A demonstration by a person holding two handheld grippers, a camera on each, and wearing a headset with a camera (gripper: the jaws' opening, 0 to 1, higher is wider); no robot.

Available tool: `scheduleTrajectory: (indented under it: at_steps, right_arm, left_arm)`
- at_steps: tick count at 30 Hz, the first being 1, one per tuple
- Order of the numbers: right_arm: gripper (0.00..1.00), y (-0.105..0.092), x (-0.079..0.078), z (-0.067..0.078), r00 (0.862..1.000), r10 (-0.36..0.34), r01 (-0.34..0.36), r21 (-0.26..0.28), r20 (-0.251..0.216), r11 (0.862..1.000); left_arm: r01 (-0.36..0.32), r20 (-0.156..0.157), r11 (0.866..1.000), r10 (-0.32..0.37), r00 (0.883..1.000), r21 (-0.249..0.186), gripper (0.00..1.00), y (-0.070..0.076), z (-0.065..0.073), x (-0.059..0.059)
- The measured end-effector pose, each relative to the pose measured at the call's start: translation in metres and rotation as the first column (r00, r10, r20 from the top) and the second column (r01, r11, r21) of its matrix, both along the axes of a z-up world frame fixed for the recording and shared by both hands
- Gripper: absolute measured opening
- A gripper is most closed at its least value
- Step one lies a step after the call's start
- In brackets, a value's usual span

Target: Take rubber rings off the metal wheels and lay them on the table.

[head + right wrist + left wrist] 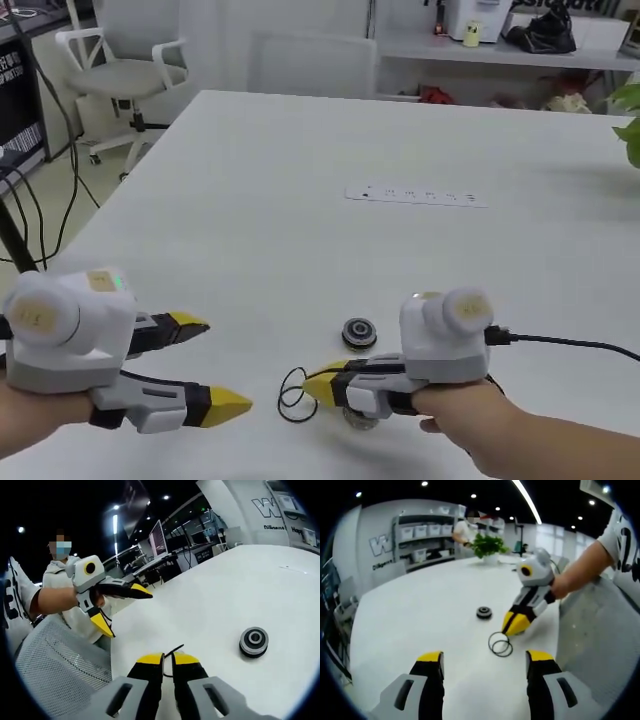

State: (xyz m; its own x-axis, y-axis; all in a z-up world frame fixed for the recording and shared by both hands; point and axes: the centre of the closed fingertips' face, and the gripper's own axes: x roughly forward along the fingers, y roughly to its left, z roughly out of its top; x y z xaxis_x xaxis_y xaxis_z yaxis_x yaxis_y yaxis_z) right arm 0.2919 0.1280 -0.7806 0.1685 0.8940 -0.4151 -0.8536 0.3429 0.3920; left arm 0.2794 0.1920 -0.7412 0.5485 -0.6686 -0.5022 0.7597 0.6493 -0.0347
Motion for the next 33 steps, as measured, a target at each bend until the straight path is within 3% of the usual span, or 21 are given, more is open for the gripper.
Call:
scheduleTrajectory:
  at_steps: [22,33]
  right_arm:
    - [0.23,0.001,-0.01,0.013,0.994,0.067,-0.066,-0.022,0.085,0.998]
    - [0.31,-0.006,-0.008,0.023,0.991,0.059,-0.059,-0.008,0.12,0.998]
  left_arm:
    - [0.009,0.0,1.0,-0.009,1.0,0.003,0.68,-0.006,0.003,0.001]
    - [0.013,0.005,1.0,-0.013,1.0,-0.009,0.68,-0.011,0.005,0.001]
